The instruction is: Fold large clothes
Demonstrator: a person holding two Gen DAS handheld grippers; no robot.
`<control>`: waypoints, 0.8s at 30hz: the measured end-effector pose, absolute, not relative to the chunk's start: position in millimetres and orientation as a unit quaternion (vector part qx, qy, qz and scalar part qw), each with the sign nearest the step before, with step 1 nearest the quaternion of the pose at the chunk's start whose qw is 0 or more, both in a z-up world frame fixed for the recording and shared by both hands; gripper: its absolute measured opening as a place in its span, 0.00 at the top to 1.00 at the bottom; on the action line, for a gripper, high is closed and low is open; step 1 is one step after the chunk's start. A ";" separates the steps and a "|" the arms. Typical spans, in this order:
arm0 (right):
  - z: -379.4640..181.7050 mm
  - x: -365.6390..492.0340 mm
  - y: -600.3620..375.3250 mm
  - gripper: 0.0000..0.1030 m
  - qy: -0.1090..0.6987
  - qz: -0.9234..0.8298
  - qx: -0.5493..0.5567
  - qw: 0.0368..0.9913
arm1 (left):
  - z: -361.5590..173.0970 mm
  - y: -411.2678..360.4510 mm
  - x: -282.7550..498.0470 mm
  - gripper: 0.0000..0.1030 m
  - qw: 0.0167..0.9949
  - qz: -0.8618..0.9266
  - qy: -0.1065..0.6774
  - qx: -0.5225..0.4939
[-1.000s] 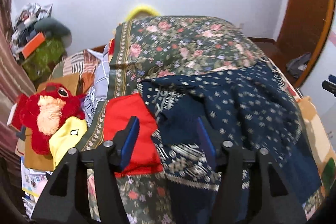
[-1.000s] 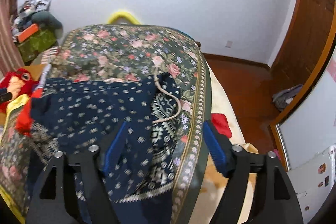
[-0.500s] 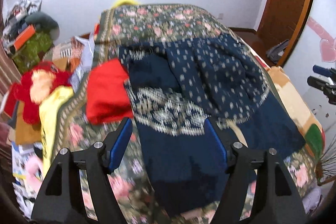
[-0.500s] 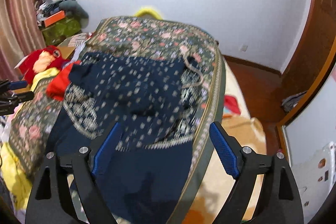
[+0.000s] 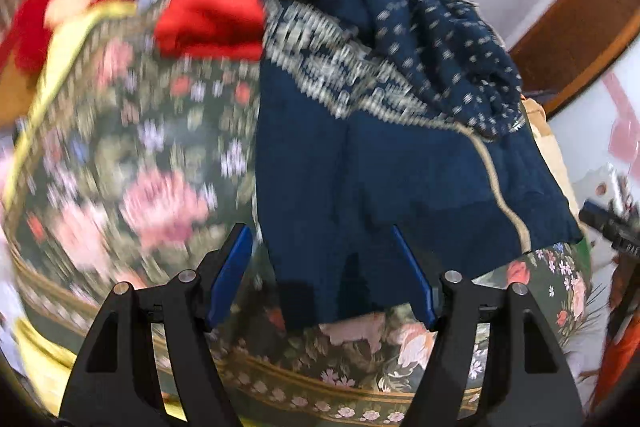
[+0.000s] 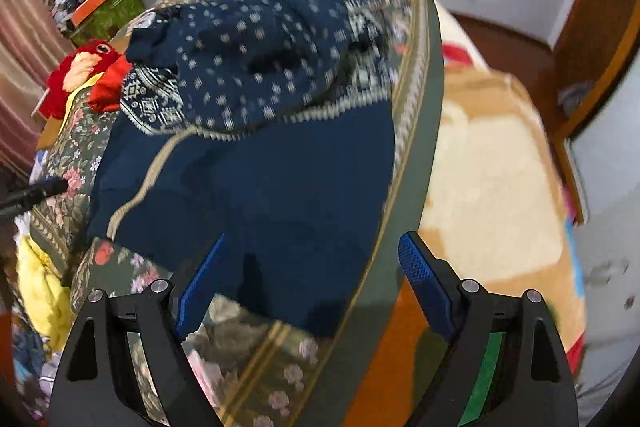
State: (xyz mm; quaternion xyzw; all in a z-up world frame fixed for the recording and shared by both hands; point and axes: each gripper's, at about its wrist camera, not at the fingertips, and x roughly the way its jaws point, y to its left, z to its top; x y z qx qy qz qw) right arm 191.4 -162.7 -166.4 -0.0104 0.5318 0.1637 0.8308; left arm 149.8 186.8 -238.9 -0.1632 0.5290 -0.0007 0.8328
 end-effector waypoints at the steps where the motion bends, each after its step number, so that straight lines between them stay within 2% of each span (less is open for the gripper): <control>1: -168.9 189.7 -165.4 0.19 0.537 0.164 0.001 0.828 | -250.3 190.1 147.2 0.32 0.822 -0.006 0.538 -0.188; 9: -184.8 192.6 -183.7 0.19 0.568 0.180 0.087 0.798 | -309.9 208.6 138.9 0.32 0.747 -0.045 0.555 -0.364; 16: -193.0 200.2 -183.4 0.20 0.569 0.194 0.115 0.791 | -321.0 211.3 139.4 0.32 0.750 -0.040 0.529 -0.395; 18: -196.3 201.7 -182.4 0.32 0.569 0.192 0.112 0.792 | -321.4 209.0 141.6 0.32 0.754 -0.039 0.521 -0.398; 20: -196.9 204.1 -183.0 0.38 0.563 0.187 0.111 0.797 | -321.6 206.2 148.3 0.33 0.756 -0.039 0.519 -0.397; 22: -196.8 206.7 -184.9 0.46 0.562 0.186 0.117 0.797 | -320.7 206.4 153.5 0.44 0.759 -0.037 0.519 -0.390; 24: -196.2 209.4 -186.9 0.65 0.561 0.188 0.125 0.797 | -321.6 208.8 160.8 0.66 0.755 -0.048 0.519 -0.398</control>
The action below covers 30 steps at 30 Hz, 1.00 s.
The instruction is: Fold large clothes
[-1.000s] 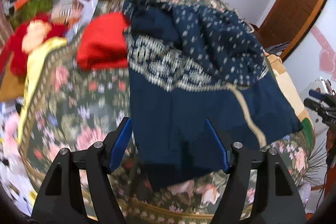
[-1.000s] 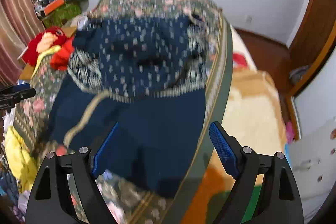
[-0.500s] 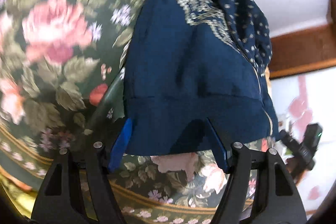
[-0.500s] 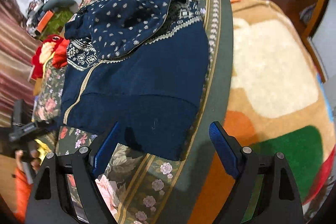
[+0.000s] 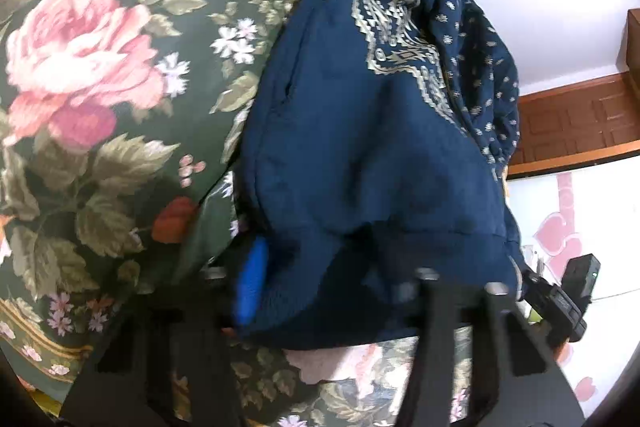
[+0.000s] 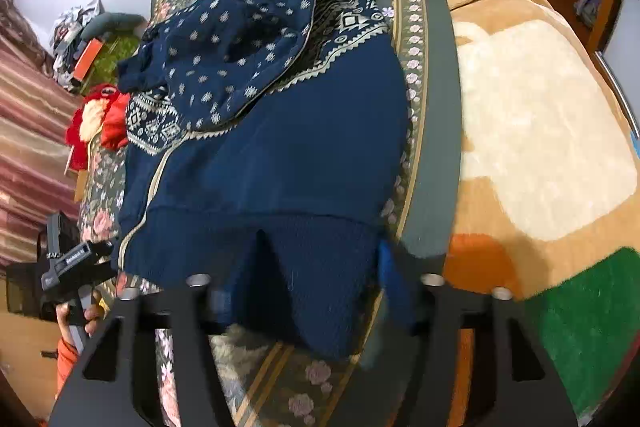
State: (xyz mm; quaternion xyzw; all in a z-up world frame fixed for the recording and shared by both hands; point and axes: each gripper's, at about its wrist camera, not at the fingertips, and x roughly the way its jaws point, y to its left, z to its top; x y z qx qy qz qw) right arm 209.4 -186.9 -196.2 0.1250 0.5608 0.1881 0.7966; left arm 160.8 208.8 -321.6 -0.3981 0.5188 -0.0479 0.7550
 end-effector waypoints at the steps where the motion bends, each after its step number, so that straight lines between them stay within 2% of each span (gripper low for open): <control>1: -195.9 211.3 -187.8 0.70 0.561 0.192 0.130 0.794 | -321.3 209.5 162.3 0.71 0.750 -0.056 0.517 -0.409; 3: -194.1 213.4 -187.3 0.82 0.560 0.199 0.139 0.792 | -319.2 210.5 163.3 0.80 0.747 -0.053 0.522 -0.409; 5: -190.3 213.5 -184.3 0.84 0.555 0.204 0.136 0.795 | -314.4 208.9 164.9 0.87 0.750 -0.054 0.528 -0.395; 11: -169.2 218.4 -181.6 0.85 0.522 0.217 0.141 0.813 | -284.7 211.4 168.8 0.90 0.767 -0.051 0.517 -0.378; 22: -115.0 249.2 -168.6 0.87 0.448 0.236 0.150 0.849 | -152.6 202.3 189.7 0.91 0.871 -0.073 0.392 -0.287; 30: -64.6 305.7 -161.3 0.87 0.384 0.228 0.150 0.882 | -80.8 214.5 256.4 0.91 0.911 -0.053 0.316 -0.259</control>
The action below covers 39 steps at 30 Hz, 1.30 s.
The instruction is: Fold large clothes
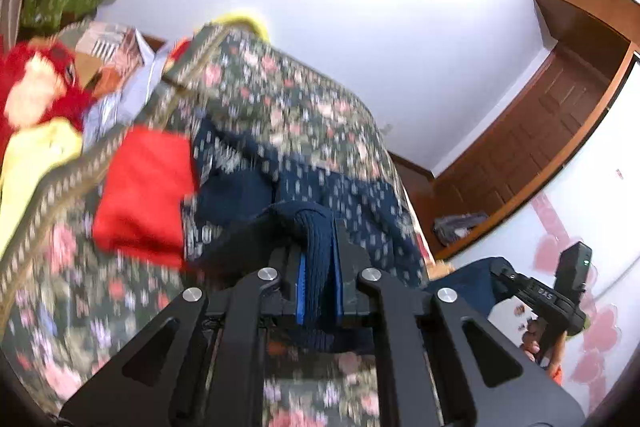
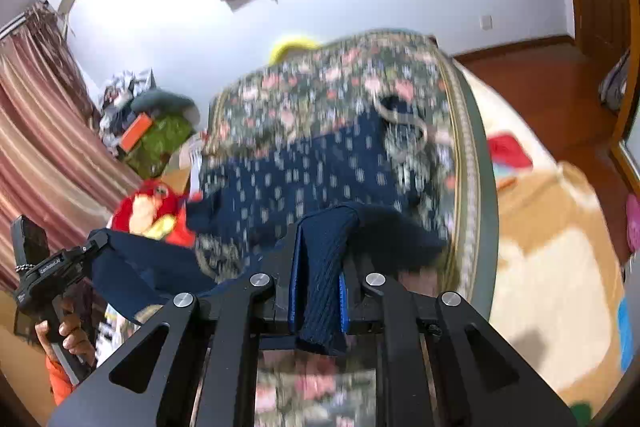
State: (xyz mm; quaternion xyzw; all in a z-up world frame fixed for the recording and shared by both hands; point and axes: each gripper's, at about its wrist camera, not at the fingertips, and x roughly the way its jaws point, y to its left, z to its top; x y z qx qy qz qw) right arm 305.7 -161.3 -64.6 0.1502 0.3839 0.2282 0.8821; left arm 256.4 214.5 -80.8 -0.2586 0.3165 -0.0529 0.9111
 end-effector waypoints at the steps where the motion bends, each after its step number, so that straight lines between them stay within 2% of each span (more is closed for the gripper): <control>1: -62.1 310.8 -160.8 0.87 0.379 0.226 0.149 0.885 | -77.9 215.5 270.3 0.91 0.913 -0.046 0.315 -0.255; 7: -61.1 368.8 -149.5 0.87 0.369 0.201 0.136 0.897 | -80.0 223.2 339.8 0.91 0.917 -0.011 0.321 -0.238; 11: -79.6 410.2 -141.0 0.87 0.376 0.170 0.133 0.901 | -95.5 231.2 380.9 0.91 0.913 0.011 0.339 -0.227; 22: -159.6 484.8 -124.1 0.87 0.440 0.119 0.122 0.882 | -191.3 259.9 471.2 0.91 0.871 0.058 0.406 -0.271; 25: -173.0 490.4 -127.5 0.86 0.451 0.117 0.112 0.878 | -221.0 268.5 481.5 0.87 0.853 0.064 0.431 -0.286; 28: -175.9 491.8 -136.0 0.82 0.465 0.120 0.128 0.868 | -233.4 265.7 485.1 0.85 0.844 0.057 0.459 -0.270; 29: -174.6 491.2 -140.4 0.73 0.471 0.116 0.137 0.864 | -232.9 263.2 484.2 0.85 0.846 0.054 0.464 -0.258; 31: -169.5 488.7 -146.9 0.67 0.472 0.107 0.144 0.863 | -225.3 256.6 479.6 0.84 0.850 0.052 0.470 -0.232; 33: -164.5 483.4 -153.1 0.60 0.471 0.093 0.141 0.866 | -213.5 249.3 472.6 0.77 0.851 0.056 0.479 -0.206; 34: -162.1 478.7 -157.4 0.60 0.470 0.091 0.141 0.866 | -208.4 246.2 467.5 0.72 0.851 0.058 0.482 -0.199; 35: -160.1 472.3 -162.1 0.60 0.471 0.097 0.141 0.865 | -202.5 243.0 460.3 0.63 0.852 0.056 0.484 -0.190; 36: -159.7 468.3 -163.9 0.60 0.474 0.102 0.135 0.864 | -195.9 239.2 451.4 0.59 0.857 0.046 0.481 -0.180; 39: -157.8 447.6 -167.9 0.60 0.473 0.108 0.099 0.869 | -180.0 225.9 424.4 0.55 0.872 0.026 0.469 -0.139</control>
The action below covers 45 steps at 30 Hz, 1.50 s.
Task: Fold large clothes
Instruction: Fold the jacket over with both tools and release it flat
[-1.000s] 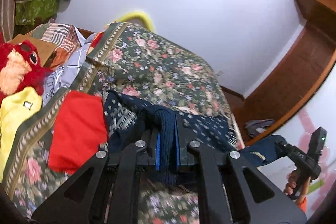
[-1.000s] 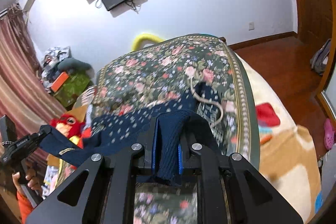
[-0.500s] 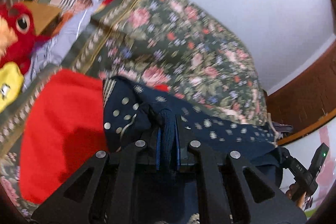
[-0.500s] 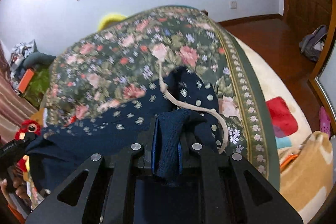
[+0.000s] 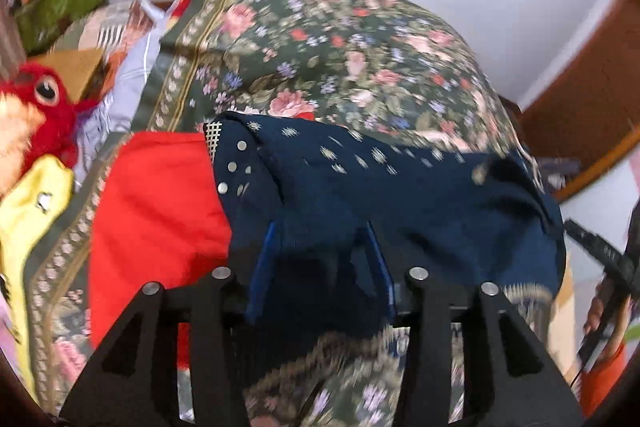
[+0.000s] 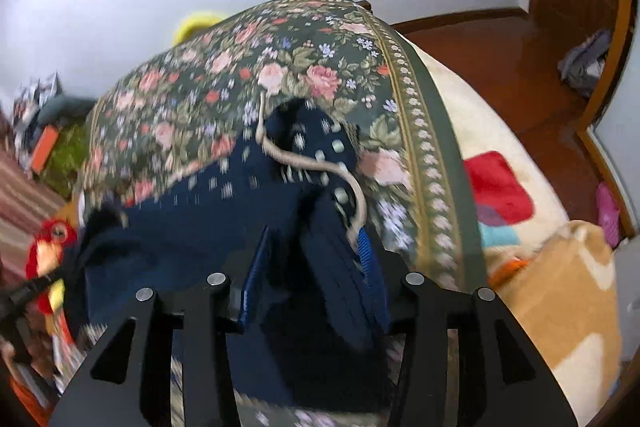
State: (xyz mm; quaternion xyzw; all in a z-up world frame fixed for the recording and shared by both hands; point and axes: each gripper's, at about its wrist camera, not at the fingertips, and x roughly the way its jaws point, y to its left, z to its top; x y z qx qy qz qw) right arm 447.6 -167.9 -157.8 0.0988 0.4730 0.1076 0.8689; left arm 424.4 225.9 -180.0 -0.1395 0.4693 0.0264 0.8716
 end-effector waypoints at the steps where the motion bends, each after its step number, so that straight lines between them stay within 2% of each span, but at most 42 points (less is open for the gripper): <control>1: -157.5 441.1 -168.5 0.60 0.472 0.109 0.089 0.870 | -177.9 222.6 418.7 0.54 0.874 0.024 0.467 -0.130; 7: -157.8 416.3 -155.3 0.60 0.471 0.136 0.050 0.870 | -189.4 198.8 406.0 0.52 0.867 0.009 0.489 -0.092; 14: -162.7 429.1 -114.3 0.59 0.467 0.179 0.010 0.866 | -212.3 180.7 444.0 0.52 0.858 0.014 0.507 -0.081; 18: -174.0 451.7 -101.7 0.47 0.468 0.170 0.016 0.867 | -221.3 181.4 471.0 0.52 0.861 0.036 0.503 -0.069; 23: -197.7 461.9 -104.8 0.38 0.478 0.155 0.045 0.863 | -233.5 187.3 474.2 0.52 0.868 0.029 0.492 -0.067; 25: -204.0 457.2 -104.8 0.37 0.470 0.156 0.025 0.869 | -234.8 182.6 467.2 0.51 0.874 0.024 0.485 -0.036; 28: -204.3 446.2 -107.1 0.36 0.454 0.155 -0.012 0.877 | -237.2 174.1 453.0 0.44 0.876 0.035 0.481 0.024; 30: -203.1 439.1 -110.9 0.31 0.452 0.146 -0.030 0.879 | -240.1 170.5 439.2 0.41 0.875 0.040 0.478 0.056; 34: -203.4 428.4 -125.2 0.30 0.461 0.136 -0.037 0.876 | -240.5 172.0 415.0 0.40 0.876 0.050 0.474 0.072; 36: -205.2 423.9 -135.8 0.17 0.472 0.110 -0.036 0.874 | -238.7 174.8 403.3 0.40 0.878 0.053 0.470 0.065; 41: -204.4 412.1 -173.0 0.17 0.506 0.093 0.023 0.857 | -234.1 187.0 374.4 0.28 0.876 0.079 0.472 0.052; 45: -193.2 395.5 -190.7 0.17 0.509 0.069 0.022 0.858 | -237.1 210.4 354.6 0.28 0.861 0.107 0.498 0.022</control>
